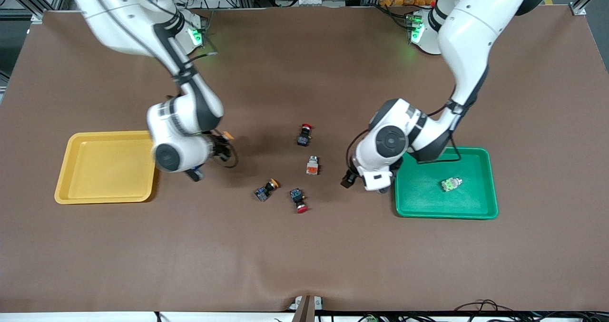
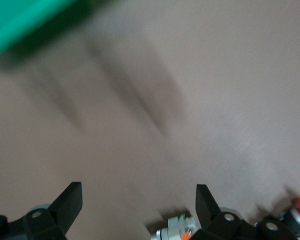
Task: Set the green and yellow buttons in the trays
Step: 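Carry the yellow-cap button to the yellow tray while the left gripper reaches orange button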
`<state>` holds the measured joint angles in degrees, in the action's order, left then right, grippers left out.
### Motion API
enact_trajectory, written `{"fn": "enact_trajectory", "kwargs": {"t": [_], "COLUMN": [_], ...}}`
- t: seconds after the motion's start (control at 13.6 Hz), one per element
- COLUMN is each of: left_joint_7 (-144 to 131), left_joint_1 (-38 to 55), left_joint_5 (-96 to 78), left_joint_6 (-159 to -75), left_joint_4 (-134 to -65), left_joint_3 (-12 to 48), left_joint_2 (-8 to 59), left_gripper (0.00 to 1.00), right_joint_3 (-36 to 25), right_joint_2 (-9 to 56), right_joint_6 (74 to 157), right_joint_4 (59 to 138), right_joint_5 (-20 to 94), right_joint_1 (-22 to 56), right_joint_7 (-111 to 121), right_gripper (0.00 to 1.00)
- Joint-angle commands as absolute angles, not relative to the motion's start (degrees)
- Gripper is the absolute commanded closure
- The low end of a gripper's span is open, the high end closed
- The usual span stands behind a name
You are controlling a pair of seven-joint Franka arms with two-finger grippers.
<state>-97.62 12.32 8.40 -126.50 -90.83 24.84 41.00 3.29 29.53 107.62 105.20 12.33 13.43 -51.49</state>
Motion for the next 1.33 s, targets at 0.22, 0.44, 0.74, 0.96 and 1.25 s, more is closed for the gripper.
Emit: {"fn": "enact_trajectory", "kwargs": {"t": [0.22, 0.44, 0.74, 0.96, 1.25], "left_joint_7": [-110.63, -113.90, -117.76, -118.83, -119.00], "left_joint_1": [24.15, 27.51, 29.44, 30.23, 30.32], "left_joint_5": [9.67, 9.49, 9.49, 9.58, 9.49], "left_joint_6": [-132.00, -132.71, -132.89, -132.98, -133.76], "left_joint_4": [-88.69, -85.97, -83.77, -83.24, -82.79], "left_joint_3": [16.98, 14.85, 14.77, 14.68, 14.06], "left_joint_2": [43.41, 45.96, 48.16, 48.78, 49.04], "left_gripper": [0.00, 0.00, 0.00, 0.00, 0.00], "right_joint_3": [-7.89, -13.95, -18.71, -20.65, -21.09], "right_joint_2": [26.98, 27.59, 31.63, 36.54, 38.14], "right_joint_6": [99.58, 99.23, 100.02, 100.02, 100.19], "right_joint_4": [105.21, 102.93, 100.99, 96.35, 95.45], "right_joint_5": [12.75, 12.13, 12.04, 11.51, 10.20], "right_joint_1": [8.88, 8.70, 7.04, 4.31, 1.33], "right_joint_7": [-17.80, -3.93, 15.17, 29.21, 47.15], "right_gripper": [1.00, 1.00, 1.00, 1.00, 1.00]}}
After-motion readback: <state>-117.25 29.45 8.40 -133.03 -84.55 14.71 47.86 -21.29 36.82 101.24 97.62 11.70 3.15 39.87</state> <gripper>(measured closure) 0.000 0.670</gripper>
